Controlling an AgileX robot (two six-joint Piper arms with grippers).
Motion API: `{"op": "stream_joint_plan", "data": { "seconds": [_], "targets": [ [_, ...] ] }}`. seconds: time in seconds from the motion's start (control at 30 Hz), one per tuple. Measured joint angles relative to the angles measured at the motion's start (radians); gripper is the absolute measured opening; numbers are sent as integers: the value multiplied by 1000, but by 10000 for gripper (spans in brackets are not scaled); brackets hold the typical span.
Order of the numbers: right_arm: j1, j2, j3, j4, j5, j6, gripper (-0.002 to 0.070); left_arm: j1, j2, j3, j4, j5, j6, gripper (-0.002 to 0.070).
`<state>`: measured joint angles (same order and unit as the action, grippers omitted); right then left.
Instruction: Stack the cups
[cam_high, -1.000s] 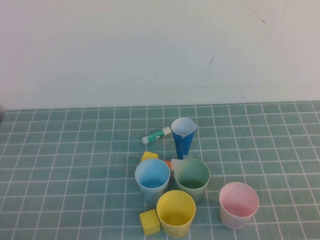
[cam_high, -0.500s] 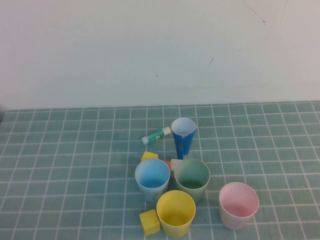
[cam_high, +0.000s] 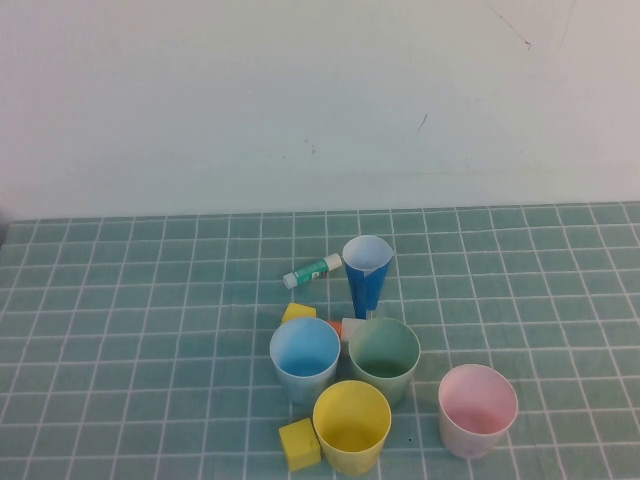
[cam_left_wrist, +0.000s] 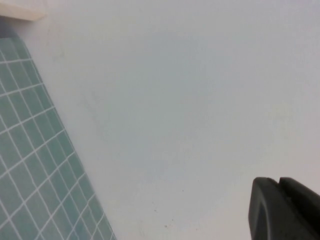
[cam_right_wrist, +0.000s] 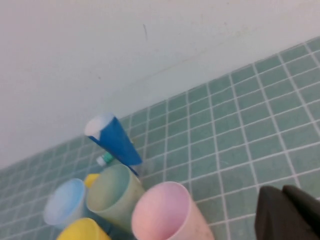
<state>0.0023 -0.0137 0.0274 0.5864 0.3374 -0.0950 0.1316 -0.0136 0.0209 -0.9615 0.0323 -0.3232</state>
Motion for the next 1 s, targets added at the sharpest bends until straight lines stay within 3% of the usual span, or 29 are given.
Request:
{"op": "stream_joint_plan", "data": {
  "seconds": [0.43, 0.57, 0.7, 0.87, 1.0],
  "targets": [
    [0, 0, 0, 94, -86, -9, -2, 0, 0, 0, -15, 1, 129, -2],
    [0, 0, 0, 96, -86, -83, -2, 0, 0, -25, 36, 132, 293, -2],
    [0, 0, 0, 96, -53, -118, -2, 0, 83, -221, 139, 327, 530, -2],
    [0, 0, 0, 96, -49, -129, -2, 0, 342, -476, 305, 541, 595, -2],
    [0, 0, 0, 96, -38, -129, -2, 0, 557, -607, 336, 669, 682, -2]
  ]
}}
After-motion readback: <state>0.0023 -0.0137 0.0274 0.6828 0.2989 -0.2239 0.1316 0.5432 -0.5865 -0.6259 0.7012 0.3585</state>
